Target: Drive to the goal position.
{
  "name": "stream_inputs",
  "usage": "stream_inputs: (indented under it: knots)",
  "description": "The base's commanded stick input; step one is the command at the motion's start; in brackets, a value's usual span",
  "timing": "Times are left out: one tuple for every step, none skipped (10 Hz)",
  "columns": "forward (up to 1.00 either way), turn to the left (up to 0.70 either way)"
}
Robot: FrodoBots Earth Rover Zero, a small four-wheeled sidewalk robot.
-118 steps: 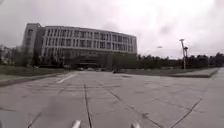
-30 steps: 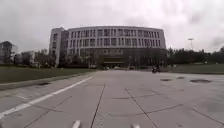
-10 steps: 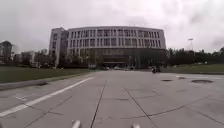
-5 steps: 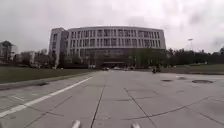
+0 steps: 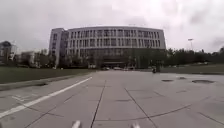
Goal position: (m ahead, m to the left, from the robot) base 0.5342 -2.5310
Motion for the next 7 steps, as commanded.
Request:
stream_inputs:
  knots:
    - [0.09, 0.00]
    - [0.09, 0.00]
    - [0.09, 0.00]
    - [0.09, 0.00]
    - [0.09, 0.00]
    - [0.09, 0.00]
    - [0.09, 0.00]
